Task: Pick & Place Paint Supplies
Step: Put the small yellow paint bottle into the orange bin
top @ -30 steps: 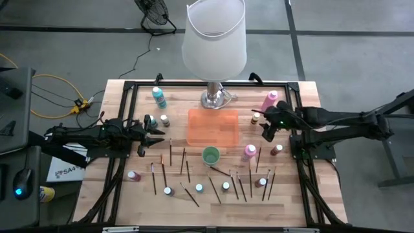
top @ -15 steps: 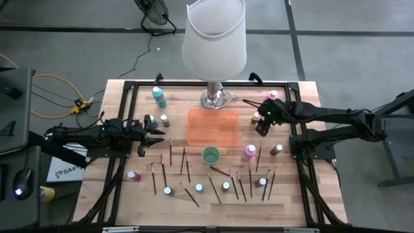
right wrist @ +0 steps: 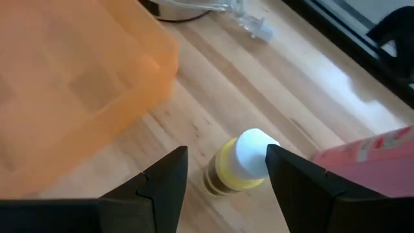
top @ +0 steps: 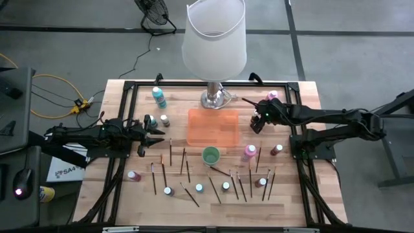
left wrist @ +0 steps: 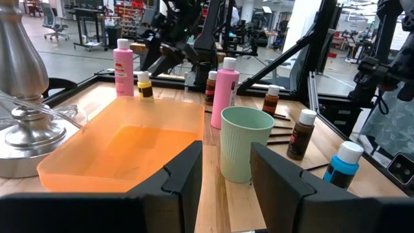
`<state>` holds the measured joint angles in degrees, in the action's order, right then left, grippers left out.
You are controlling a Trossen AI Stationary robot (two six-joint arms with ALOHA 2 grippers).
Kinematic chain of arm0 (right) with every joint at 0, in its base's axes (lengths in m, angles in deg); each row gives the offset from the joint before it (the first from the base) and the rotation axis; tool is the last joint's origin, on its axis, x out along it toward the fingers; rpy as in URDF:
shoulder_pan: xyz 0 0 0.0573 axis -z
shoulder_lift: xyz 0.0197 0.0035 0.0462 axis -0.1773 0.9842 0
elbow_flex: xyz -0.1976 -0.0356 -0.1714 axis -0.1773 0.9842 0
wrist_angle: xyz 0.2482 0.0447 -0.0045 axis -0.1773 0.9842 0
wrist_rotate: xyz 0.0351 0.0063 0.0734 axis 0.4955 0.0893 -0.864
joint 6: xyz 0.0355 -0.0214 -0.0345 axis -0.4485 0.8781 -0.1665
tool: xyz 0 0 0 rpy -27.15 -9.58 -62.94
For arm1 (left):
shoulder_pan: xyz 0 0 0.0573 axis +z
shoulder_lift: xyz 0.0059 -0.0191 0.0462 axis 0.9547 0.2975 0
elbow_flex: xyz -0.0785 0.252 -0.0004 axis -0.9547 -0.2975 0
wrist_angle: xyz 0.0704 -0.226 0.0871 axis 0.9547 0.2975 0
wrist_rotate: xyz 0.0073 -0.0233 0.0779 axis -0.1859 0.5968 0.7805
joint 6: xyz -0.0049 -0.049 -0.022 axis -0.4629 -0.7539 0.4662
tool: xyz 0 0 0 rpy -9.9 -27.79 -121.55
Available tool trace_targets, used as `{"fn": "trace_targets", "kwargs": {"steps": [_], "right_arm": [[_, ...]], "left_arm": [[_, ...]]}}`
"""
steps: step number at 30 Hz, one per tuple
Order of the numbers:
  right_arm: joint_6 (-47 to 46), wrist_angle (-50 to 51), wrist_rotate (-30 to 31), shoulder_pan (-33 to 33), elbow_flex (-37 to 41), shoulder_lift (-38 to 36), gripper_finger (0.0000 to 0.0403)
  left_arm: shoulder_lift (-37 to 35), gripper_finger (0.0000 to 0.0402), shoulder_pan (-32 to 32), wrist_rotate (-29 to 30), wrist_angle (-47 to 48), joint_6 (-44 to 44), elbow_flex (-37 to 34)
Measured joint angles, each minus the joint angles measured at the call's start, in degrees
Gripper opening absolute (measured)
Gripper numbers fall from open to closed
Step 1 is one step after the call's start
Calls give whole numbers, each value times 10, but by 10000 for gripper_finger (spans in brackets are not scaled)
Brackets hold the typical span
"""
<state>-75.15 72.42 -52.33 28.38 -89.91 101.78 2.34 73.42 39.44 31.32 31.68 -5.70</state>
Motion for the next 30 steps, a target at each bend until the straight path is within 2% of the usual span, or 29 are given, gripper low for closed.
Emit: {"fn": "trace_targets", "kwargs": {"steps": [13,24,30], "right_arm": [[-16,-4,-4,-32,0,-1,205],[-17,-18,-6,-32,1,-26,205],[-44,32,35,-31,0,-63,205]], "left_arm": [[0,126,0,0,0,0,0],[0,126,0,0,0,0,0],[0,126,0,0,0,0,0]]}}
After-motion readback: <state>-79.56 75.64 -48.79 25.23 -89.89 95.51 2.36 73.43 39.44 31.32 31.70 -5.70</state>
